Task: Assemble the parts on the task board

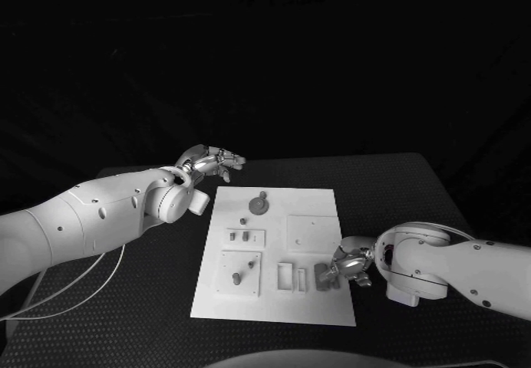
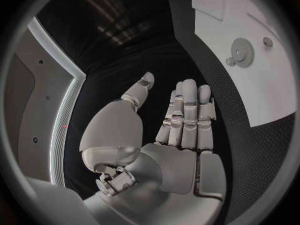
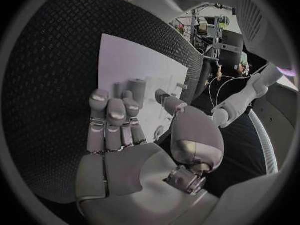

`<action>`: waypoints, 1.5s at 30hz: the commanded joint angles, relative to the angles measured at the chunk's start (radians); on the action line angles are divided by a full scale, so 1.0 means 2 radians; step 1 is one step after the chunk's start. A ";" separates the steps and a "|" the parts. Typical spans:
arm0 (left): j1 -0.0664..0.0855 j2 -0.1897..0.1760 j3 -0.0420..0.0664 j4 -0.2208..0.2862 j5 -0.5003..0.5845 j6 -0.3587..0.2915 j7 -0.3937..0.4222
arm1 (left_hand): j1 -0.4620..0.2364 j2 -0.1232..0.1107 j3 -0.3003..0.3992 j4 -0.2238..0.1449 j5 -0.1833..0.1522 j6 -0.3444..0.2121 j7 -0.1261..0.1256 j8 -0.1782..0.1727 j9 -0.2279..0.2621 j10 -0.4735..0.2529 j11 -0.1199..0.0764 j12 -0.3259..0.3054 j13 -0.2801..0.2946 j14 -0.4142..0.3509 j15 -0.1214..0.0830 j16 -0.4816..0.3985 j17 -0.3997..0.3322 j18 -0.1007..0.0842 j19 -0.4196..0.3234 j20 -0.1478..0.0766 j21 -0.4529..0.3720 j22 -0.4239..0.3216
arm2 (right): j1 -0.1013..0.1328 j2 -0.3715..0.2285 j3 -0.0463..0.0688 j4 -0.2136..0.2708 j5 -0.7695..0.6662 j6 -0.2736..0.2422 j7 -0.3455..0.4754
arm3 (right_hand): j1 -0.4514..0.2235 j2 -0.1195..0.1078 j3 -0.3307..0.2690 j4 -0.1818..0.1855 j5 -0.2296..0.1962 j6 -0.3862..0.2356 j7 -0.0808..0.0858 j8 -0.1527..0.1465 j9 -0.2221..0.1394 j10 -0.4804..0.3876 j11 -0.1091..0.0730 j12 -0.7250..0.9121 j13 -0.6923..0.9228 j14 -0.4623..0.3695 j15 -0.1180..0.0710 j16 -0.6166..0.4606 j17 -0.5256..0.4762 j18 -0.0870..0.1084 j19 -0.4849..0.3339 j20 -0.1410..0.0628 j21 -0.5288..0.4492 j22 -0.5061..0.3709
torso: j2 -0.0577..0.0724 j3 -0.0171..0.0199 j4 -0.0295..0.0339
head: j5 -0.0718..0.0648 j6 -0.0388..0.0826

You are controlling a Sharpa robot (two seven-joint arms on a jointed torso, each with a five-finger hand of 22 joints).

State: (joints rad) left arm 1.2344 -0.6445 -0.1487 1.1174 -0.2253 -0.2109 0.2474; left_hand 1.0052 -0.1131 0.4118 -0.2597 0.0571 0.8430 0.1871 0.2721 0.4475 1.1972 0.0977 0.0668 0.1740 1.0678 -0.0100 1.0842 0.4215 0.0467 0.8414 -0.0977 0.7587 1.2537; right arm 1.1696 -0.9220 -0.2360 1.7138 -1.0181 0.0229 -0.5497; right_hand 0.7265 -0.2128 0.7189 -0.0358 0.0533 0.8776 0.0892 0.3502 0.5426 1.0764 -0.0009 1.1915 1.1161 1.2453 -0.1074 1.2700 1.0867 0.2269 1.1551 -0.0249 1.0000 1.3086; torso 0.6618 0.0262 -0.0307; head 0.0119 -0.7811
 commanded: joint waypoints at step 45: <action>0.000 -0.002 0.000 0.004 0.004 0.010 0.003 | -0.006 0.002 0.001 0.004 -0.002 -0.003 -0.002 0.001 -0.001 -0.003 0.002 0.002 -0.001 0.000 0.001 -0.001 0.001 0.007 -0.002 -0.005 -0.003 0.001 | -0.024 0.064 0.000 -0.051 -0.014 -0.012 -0.001 | -0.007 -0.001 -0.001 0.000 -0.002 0.043 0.008 -0.003 0.005 -0.007 -0.002 -0.004 0.004 0.001 -0.001 0.004 0.001 0.017 -0.001 0.000 0.004 0.004 | 0.002 -0.0005 -0.0002 | 0.008 0.000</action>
State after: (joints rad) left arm 1.2344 -0.6484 -0.1485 1.1225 -0.2248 -0.2048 0.2474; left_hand 1.0014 -0.1092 0.4118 -0.2597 0.0571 0.8428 0.1868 0.2721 0.4468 1.1935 0.0983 0.0667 0.1734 1.0678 -0.0100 1.0842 0.4229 0.0467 0.8397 -0.0957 0.7587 1.2551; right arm 1.1257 -0.7951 -0.2344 1.6150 -1.0465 -0.0178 -0.5500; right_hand 0.7109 -0.2210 0.7190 -0.0303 0.0535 0.9639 0.1021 0.3484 0.5553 1.0560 -0.0065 1.1876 1.1230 1.2450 -0.1062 1.2738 1.0872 0.2398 1.1533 -0.0230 1.0051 1.3086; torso 0.6653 0.0256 -0.0307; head 0.0263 -0.7808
